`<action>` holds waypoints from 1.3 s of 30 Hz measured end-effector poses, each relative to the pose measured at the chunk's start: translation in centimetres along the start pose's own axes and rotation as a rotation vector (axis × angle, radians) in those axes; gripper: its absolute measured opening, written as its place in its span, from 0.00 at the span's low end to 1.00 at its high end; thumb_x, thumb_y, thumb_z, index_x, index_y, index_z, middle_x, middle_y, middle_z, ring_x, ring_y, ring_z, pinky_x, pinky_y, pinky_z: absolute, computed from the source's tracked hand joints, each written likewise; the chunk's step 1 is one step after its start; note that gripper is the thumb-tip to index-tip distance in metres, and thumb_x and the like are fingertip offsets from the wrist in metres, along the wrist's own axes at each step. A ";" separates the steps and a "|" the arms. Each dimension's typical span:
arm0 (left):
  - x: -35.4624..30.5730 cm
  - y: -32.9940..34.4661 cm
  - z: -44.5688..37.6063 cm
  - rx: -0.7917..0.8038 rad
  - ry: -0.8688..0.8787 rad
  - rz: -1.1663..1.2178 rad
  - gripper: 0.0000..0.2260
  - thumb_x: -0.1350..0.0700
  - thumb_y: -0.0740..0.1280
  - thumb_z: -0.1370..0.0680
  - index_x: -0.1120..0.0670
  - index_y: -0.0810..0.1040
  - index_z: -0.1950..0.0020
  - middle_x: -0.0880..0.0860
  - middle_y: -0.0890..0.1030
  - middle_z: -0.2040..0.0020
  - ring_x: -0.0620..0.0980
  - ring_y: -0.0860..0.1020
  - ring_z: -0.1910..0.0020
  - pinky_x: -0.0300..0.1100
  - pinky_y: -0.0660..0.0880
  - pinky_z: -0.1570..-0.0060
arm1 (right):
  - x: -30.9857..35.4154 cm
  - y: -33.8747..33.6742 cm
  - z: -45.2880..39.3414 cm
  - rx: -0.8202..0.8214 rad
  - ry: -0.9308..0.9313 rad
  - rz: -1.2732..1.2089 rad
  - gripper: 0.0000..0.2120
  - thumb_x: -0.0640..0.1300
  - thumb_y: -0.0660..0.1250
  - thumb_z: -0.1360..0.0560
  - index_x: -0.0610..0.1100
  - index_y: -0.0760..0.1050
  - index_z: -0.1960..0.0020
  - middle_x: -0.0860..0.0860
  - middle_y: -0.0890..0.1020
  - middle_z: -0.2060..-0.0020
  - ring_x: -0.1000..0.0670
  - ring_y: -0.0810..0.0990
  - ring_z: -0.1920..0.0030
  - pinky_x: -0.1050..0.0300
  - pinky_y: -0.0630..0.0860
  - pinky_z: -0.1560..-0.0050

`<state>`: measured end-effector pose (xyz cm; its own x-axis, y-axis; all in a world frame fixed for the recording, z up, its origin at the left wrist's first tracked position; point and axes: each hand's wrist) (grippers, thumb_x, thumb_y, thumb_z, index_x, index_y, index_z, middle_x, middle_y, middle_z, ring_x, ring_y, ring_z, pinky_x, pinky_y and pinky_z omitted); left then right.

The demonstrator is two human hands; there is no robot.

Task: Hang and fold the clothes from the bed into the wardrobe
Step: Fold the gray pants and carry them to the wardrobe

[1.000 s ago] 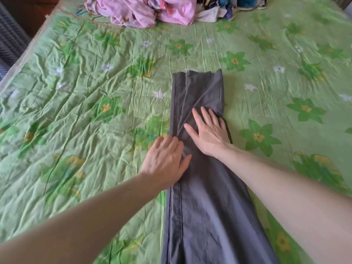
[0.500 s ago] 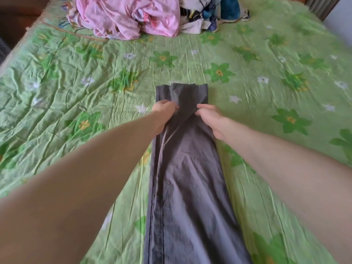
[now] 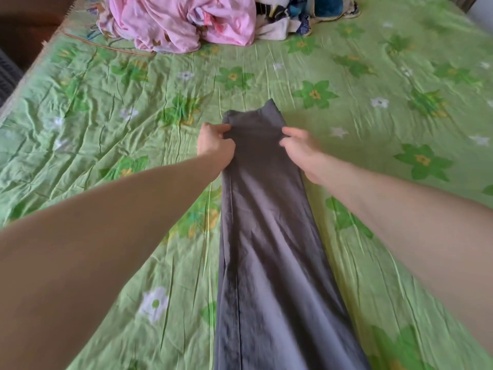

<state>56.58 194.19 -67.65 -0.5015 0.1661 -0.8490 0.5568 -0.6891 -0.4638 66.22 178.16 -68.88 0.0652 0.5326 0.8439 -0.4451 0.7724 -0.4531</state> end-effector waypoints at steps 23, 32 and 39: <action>16.8 -0.3 33.8 0.171 0.711 -0.733 0.26 0.48 0.57 0.13 0.57 0.64 0.17 0.57 0.63 0.17 0.55 0.58 0.16 0.56 0.54 0.18 | -14.6 -0.9 34.9 -0.046 -0.548 0.871 0.26 0.50 0.51 0.13 0.42 0.59 0.17 0.46 0.59 0.17 0.48 0.55 0.17 0.42 0.62 0.22; 20.8 -1.9 41.1 0.281 0.755 -0.831 0.28 0.43 0.55 0.13 0.53 0.60 0.15 0.54 0.56 0.14 0.53 0.52 0.15 0.57 0.53 0.18 | -21.0 -1.4 43.3 0.146 -0.534 0.999 0.32 0.59 0.53 0.15 0.45 0.55 0.16 0.47 0.54 0.16 0.46 0.51 0.16 0.41 0.58 0.20; 22.6 -6.0 48.2 0.352 0.893 -0.789 0.25 0.51 0.58 0.14 0.58 0.64 0.17 0.56 0.63 0.17 0.55 0.57 0.16 0.56 0.56 0.18 | -20.1 -3.1 47.5 0.138 -0.683 0.880 0.28 0.51 0.56 0.14 0.43 0.58 0.17 0.47 0.58 0.17 0.47 0.54 0.17 0.42 0.59 0.20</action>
<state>9.96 168.10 -71.81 0.0850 0.9475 -0.3084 0.0308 -0.3119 -0.9496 23.88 148.64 -70.75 -0.8055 0.5395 0.2450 -0.1923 0.1532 -0.9693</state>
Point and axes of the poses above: each hand's wrist, its own z-axis away from the middle knuckle, its own y-axis out of the palm, x = y × z
